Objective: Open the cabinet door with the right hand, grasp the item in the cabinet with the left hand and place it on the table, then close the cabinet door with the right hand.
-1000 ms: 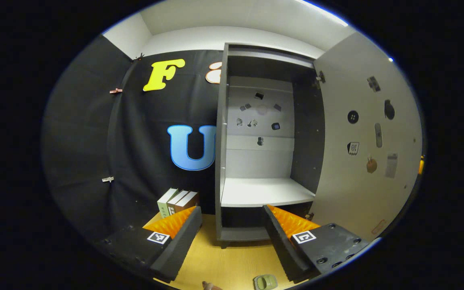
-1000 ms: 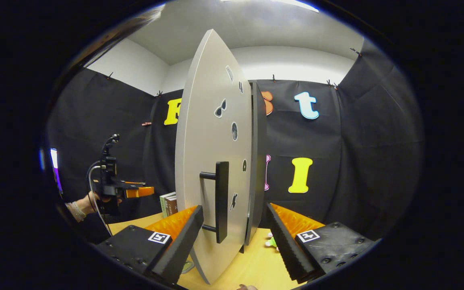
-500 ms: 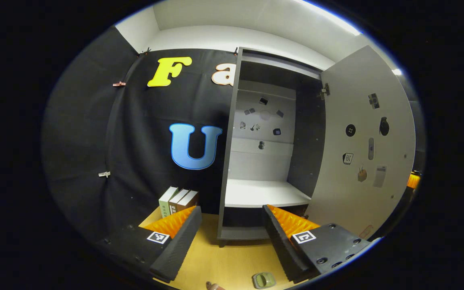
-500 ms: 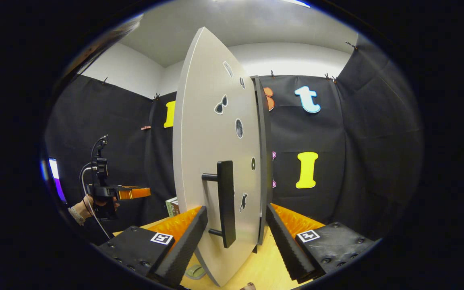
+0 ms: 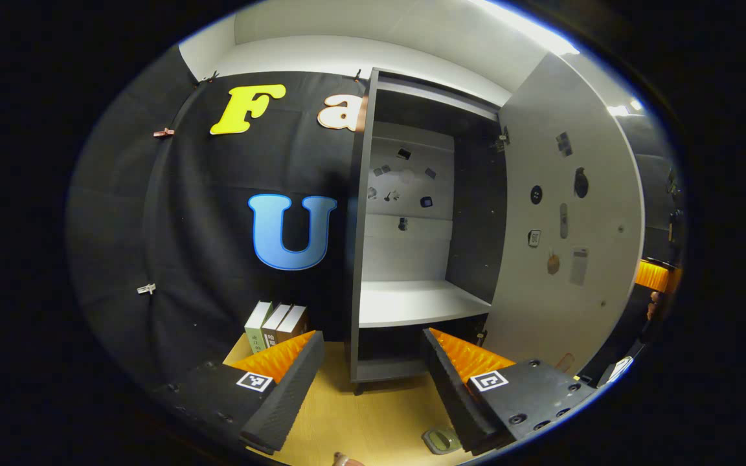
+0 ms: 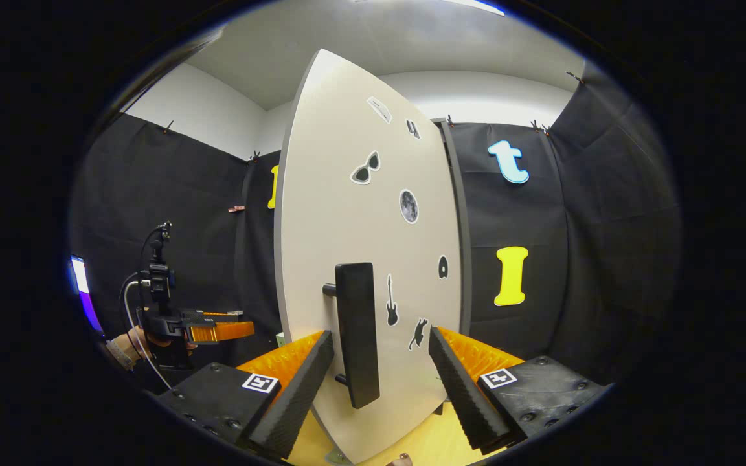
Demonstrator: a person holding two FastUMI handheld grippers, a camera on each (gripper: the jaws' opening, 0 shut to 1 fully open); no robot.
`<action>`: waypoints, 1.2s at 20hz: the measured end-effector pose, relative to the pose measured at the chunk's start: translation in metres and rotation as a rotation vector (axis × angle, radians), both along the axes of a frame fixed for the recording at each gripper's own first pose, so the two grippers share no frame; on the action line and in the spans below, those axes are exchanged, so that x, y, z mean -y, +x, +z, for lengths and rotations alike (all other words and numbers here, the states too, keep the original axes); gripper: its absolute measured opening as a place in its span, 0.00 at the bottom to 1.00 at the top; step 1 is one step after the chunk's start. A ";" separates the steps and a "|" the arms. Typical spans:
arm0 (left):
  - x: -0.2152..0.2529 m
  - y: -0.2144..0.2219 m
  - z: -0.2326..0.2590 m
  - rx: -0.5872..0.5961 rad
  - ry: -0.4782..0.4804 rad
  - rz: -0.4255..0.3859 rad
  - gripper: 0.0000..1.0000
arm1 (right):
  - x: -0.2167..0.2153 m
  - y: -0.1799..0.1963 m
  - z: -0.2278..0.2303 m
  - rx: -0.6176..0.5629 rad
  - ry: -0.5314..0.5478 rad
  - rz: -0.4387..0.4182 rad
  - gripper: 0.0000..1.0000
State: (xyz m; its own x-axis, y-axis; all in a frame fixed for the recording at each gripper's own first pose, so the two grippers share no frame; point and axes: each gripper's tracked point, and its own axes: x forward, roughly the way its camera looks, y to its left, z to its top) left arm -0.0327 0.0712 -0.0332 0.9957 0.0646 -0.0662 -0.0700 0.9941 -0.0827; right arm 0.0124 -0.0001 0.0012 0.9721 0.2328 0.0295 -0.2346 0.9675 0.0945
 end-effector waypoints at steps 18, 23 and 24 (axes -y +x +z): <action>0.009 0.004 0.023 0.040 0.013 -0.011 0.95 | -0.007 0.041 -0.006 0.043 -0.104 -0.101 0.97; 0.028 0.012 0.028 0.051 -0.001 -0.048 0.93 | 0.015 0.050 -0.016 0.018 -0.116 -0.151 0.98; 0.029 0.014 0.028 0.054 0.003 -0.046 0.95 | 0.017 0.052 -0.015 0.017 -0.119 -0.153 0.98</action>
